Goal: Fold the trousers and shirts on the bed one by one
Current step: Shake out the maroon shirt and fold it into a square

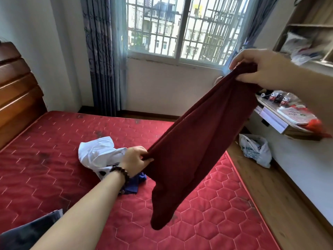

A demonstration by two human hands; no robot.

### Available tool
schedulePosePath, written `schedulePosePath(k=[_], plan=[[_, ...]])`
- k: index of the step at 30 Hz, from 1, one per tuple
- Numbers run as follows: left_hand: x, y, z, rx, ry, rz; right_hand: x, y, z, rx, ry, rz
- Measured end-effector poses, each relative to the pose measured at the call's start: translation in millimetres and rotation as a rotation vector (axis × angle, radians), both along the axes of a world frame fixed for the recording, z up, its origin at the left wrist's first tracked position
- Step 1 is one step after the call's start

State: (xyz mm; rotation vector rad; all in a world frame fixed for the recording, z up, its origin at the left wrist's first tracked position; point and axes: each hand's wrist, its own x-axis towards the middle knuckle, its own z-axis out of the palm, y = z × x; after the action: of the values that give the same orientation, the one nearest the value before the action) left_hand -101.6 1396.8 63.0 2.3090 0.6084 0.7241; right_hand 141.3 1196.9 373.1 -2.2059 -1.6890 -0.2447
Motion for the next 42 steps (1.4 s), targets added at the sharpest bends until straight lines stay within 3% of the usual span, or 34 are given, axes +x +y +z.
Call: schedulePosePath(k=[6,9,11,15,21,27,30,36,42], plan=[[-46.0,21.7,61.4,0.036,-0.247,0.213,20.4,-55.5,-20.8,0.012,-0.067,-0.037],[-61.2,10.4,90.3,0.066,-0.359,0.258,22.5,-87.5,-36.8,0.145,-0.038,-0.043],[-66.2,-10.5,98.7,0.086,-0.309,0.218,24.4,-109.7,-52.0,0.252,-0.030,-0.067],[-73.0,-78.5,92.6,0.105,-0.087,0.154,29.5,-166.1,-90.3,0.084,-0.063,-0.077],[-105.2,-194.4,85.7,-0.019,-0.114,0.168,17.7,-273.5,-106.3,0.204,0.122,-0.042],[-140.7,-279.8,88.1,-0.291,-0.209,0.178,2.0,-347.3,-109.9,0.363,0.577,-0.001],[-149.3,-297.5,90.8,-0.313,-0.226,0.204,-0.6,-361.4,-111.1,0.401,0.694,-0.027],[-149.5,-298.5,77.7,-0.418,-0.249,0.262,4.0,-349.0,-119.0,0.422,0.697,-0.116],[-122.2,-277.1,22.3,-0.522,-0.204,0.321,31.6,-300.0,-166.3,0.276,0.557,-0.141]])
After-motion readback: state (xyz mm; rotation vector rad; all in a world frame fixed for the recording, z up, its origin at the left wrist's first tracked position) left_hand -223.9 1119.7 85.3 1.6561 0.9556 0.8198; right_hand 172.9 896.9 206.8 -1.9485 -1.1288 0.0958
